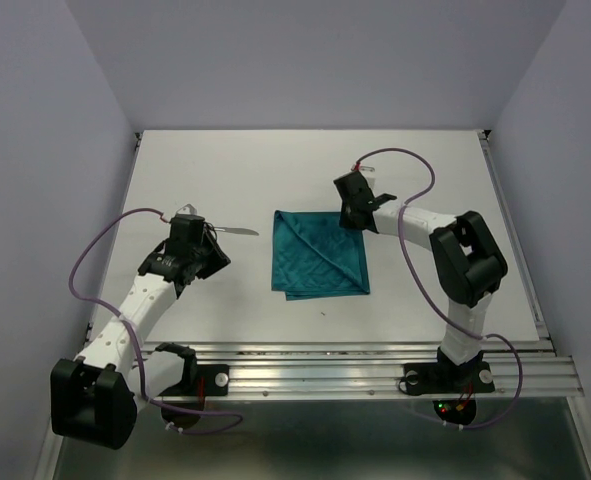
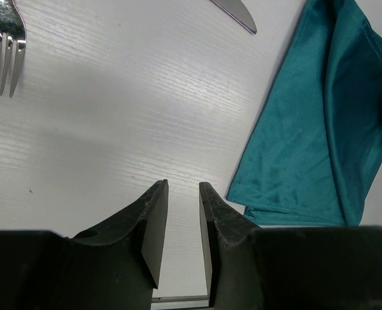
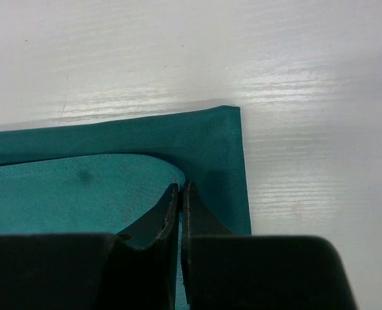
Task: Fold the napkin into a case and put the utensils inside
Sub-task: Fold the top corner of the square-folded napkin at the center of the board.
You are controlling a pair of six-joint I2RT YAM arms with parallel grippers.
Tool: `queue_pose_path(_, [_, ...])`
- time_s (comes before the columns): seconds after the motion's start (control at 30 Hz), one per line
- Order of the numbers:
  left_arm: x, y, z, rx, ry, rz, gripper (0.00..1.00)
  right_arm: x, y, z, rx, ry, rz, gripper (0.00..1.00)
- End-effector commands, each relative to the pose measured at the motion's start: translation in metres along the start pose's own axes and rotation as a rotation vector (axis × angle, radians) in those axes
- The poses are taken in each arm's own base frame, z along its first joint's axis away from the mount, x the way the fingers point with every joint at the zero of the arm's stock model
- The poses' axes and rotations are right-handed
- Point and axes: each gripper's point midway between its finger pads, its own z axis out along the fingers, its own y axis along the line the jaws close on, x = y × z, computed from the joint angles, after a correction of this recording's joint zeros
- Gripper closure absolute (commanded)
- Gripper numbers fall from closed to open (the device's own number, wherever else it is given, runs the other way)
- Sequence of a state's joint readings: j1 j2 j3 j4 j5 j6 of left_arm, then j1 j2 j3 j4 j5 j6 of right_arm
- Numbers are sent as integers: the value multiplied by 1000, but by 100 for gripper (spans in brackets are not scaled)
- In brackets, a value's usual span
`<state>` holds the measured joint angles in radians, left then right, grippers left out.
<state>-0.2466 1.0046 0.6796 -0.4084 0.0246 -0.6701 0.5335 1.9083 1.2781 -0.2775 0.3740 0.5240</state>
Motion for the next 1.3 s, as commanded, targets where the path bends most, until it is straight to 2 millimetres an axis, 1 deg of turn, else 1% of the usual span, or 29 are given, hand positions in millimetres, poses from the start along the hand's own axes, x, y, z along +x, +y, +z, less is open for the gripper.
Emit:
queue_pose_path(0.0, [-9,-7,-2,20,-23,14,63,-22,3,5,6,-65,36,99])
queue_pose_path(0.13, [-8,-6,-2,19,-22,11,63,-28,2,9,14,-77,38,99])
queue_pose_path(0.37, [-8,-7,0,17,-15,10,63,-29,3,14,20,-78,29,99])
queue_pose_path(0.4, [-8,-7,1,16,-14,10,63,-32,-1,15,26,-80,34,99])
queue_pose_path(0.8, [-7,-8,6,18,0,11,63,-33,-3,17,39,-88,32,99])
queue_pose_path(0.9, [-5,-9,7,24,7,11,63,-33,-3,18,42,-89,33,98])
queue_pose_path(0.97, [-4,-10,8,30,12,14,63,-33,-2,18,40,-90,32,87])
queue_pose_path(1.03, [-3,-11,8,37,18,16,63,-36,-1,17,36,-94,35,78])
queue_pose_path(1.1, [-3,-14,8,50,24,16,63,-38,-1,13,33,-102,40,74])
queue_pose_path(1.13, [-4,-19,8,70,27,17,63,-44,-2,7,31,-117,47,63])
queue_pose_path(1.17, [-5,-23,8,85,30,18,63,-46,-3,4,32,-124,50,55])
queue_pose_path(1.2, [-6,-27,8,98,31,21,63,-50,-4,-1,32,-136,55,49])
queue_pose_path(1.23, [-8,-35,9,132,38,32,63,-55,-7,-10,34,-156,65,37])
queue_pose_path(1.27, [-9,-41,9,151,41,37,63,-57,-9,-15,34,-165,72,33])
